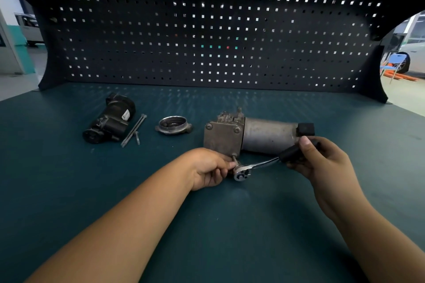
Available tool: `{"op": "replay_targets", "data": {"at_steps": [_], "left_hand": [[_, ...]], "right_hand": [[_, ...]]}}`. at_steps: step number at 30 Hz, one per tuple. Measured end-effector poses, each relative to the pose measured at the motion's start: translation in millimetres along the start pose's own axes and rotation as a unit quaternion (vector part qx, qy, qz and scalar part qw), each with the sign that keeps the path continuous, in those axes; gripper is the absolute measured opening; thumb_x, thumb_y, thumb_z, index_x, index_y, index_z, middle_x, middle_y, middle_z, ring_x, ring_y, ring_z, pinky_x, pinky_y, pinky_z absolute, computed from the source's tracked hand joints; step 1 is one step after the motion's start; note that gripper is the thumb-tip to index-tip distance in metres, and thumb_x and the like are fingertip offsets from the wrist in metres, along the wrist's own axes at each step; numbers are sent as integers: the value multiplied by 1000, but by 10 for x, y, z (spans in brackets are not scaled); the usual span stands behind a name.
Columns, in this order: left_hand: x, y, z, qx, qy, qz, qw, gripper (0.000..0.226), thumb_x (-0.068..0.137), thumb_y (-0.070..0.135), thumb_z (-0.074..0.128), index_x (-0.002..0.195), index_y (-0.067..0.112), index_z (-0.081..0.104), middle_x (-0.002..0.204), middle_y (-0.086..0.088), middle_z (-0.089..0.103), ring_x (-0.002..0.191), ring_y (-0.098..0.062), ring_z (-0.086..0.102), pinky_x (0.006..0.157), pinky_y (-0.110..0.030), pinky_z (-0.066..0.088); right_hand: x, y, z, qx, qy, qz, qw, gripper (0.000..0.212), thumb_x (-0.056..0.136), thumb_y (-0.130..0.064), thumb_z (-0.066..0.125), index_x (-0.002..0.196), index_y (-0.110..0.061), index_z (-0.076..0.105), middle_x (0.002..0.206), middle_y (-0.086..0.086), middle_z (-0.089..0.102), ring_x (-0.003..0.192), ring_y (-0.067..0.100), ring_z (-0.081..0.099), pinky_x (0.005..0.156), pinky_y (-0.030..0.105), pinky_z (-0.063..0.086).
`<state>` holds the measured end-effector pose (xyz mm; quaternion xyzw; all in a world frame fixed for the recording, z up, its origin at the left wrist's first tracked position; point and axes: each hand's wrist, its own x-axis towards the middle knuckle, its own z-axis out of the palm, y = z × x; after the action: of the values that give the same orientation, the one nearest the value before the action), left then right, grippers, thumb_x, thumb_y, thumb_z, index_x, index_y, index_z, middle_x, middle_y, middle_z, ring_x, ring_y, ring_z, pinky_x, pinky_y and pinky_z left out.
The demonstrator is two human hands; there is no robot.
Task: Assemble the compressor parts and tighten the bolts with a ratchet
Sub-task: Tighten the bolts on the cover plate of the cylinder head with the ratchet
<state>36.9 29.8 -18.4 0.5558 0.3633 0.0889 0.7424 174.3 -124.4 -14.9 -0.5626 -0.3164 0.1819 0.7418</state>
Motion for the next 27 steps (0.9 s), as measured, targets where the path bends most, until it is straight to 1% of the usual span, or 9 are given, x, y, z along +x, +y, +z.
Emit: {"op": "replay_targets", "data": {"at_steps": [5, 10, 12, 14, 16, 18, 21, 23, 27], "left_hand": [[7, 3, -12, -15, 3, -8, 1000, 16, 93, 0, 48, 84, 6, 59, 67, -1, 49, 30, 1, 41, 32, -5, 30], [0, 7, -20, -19, -2, -18, 1000, 16, 93, 2, 49, 82, 7, 59, 65, 0, 51, 31, 0, 41, 31, -5, 30], [5, 2, -13, -2, 5, -13, 1000, 17, 93, 2, 48, 82, 8, 60, 63, 0, 52, 31, 1, 40, 31, -6, 30], [11, -1, 2, 15, 13, -7, 1000, 16, 93, 2, 48, 85, 8, 61, 65, 0, 52, 30, 1, 40, 31, -5, 29], [16, -3, 13, 19, 21, -5, 1000, 15, 92, 1, 49, 88, 7, 61, 67, 0, 51, 29, 1, 39, 30, -6, 28], [19, -4, 22, 18, 32, -4, 999, 14, 92, 0, 49, 89, 7, 61, 67, -1, 50, 28, 0, 38, 29, -6, 27], [15, -3, 42, 17, 42, -4, 999, 14, 92, 1, 48, 86, 7, 59, 66, -1, 49, 28, 1, 37, 29, -6, 26], [17, -2, 48, 18, 50, -3, 999, 14, 92, 1, 49, 84, 7, 59, 64, 0, 49, 27, 1, 37, 29, -6, 26], [25, -2, 51, 21, 59, -2, 998, 16, 92, 3, 50, 80, 8, 59, 45, 3, 52, 26, 1, 36, 28, -6, 25]], "right_hand": [[8, 35, -11, 58, 30, 94, 993, 19, 95, -12, 52, 80, -2, 59, 57, 1, 65, 53, 11, 64, 53, 22, 54], [2, 70, 10, 120, 77, 187, 972, 16, 94, -4, 49, 80, 2, 54, 58, 14, 62, 48, 17, 63, 48, 27, 56], [6, 60, 23, 123, 85, 204, 968, 17, 93, -2, 46, 77, 0, 50, 48, 11, 60, 45, 18, 63, 46, 30, 56], [5, 41, 33, 99, 79, 213, 969, 15, 91, 2, 44, 76, -1, 47, 52, 14, 59, 50, 22, 63, 46, 30, 57], [0, 40, 28, 53, 59, 222, 972, 14, 90, 5, 45, 76, 1, 46, 56, 16, 58, 58, 24, 62, 47, 29, 57], [0, 48, 9, 4, 25, 218, 976, 13, 89, 4, 48, 77, 2, 50, 51, 10, 63, 55, 21, 61, 49, 28, 57], [3, 49, -74, -167, -54, 181, 968, 12, 82, -13, 69, 81, -3, 61, 66, 7, 68, 55, 18, 56, 49, 25, 49], [2, 27, -129, -309, -87, 131, 938, 23, 71, -30, 78, 75, -11, 66, 63, 1, 63, 54, 14, 52, 51, 25, 41], [-19, -7, -150, -480, -116, 66, 867, 34, 72, -50, 72, 63, -18, 64, 56, -7, 57, 53, 8, 51, 48, 22, 33]]}}
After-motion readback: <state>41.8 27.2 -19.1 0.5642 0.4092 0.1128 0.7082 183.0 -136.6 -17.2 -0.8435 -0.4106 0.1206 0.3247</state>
